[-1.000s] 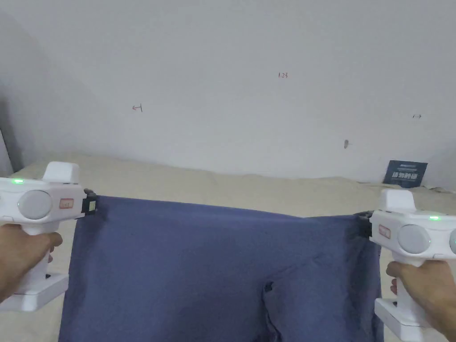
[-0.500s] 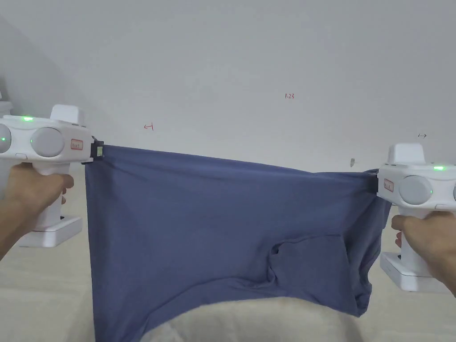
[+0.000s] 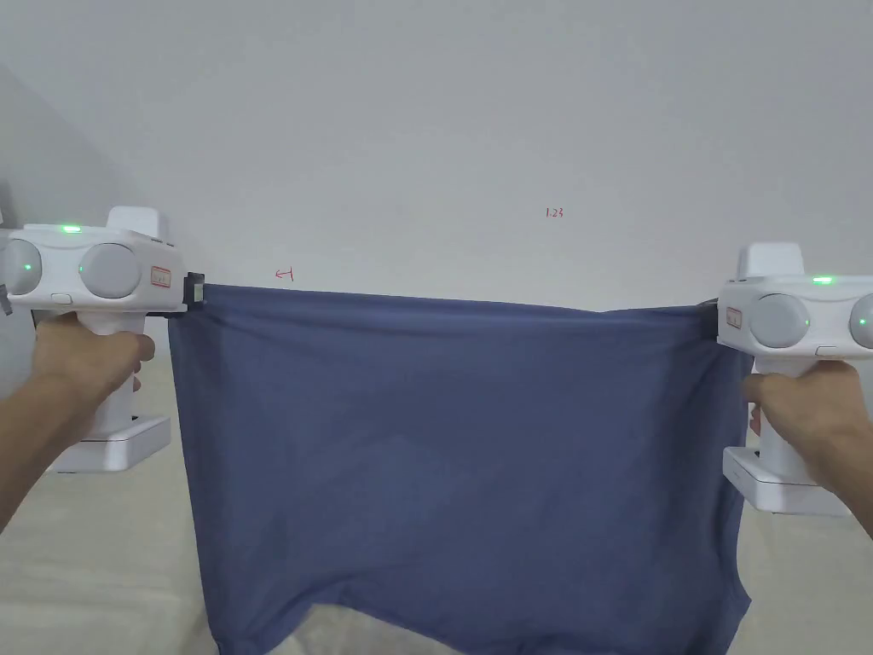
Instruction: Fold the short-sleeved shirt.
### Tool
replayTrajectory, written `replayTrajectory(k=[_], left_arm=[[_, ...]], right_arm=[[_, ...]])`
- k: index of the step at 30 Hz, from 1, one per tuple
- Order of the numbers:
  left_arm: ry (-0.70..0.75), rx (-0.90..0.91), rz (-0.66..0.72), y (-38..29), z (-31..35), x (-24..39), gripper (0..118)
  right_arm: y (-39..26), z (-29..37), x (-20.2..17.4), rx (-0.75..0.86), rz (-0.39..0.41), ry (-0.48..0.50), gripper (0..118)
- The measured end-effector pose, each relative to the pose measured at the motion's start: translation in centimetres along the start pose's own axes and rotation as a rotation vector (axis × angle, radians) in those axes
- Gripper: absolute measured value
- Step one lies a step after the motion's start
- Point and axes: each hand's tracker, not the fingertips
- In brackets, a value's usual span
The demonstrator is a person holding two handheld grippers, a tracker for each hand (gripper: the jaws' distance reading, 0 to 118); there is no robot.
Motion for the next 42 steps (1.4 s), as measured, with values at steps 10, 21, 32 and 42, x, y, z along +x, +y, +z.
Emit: replayTrajectory(k=[10, 21, 32, 42], left_arm=[[0.016, 0.012, 0.042, 1.4, -4.0, 0.7, 0], [0.043, 0.079, -0.012, 5.1, -7.2, 1.5, 0], [0.036, 0.051, -0.028, 1.0, -5.9, 1.8, 0], [0.005, 0.014, -0.04, -6.3, 0.9, 0.6, 0]], right_arm=[[1.9, -4.4, -0.9, 0.027, -0.045, -0.024, 1], [6.5, -7.9, -2.2, 0.131, -0.027, -0.037, 1], [2.3, -6.1, -2.1, 0.123, 0.003, -0.037, 1], [-6.8, 2.6, -0.2, 0.081, 0.048, -0.029, 1]])
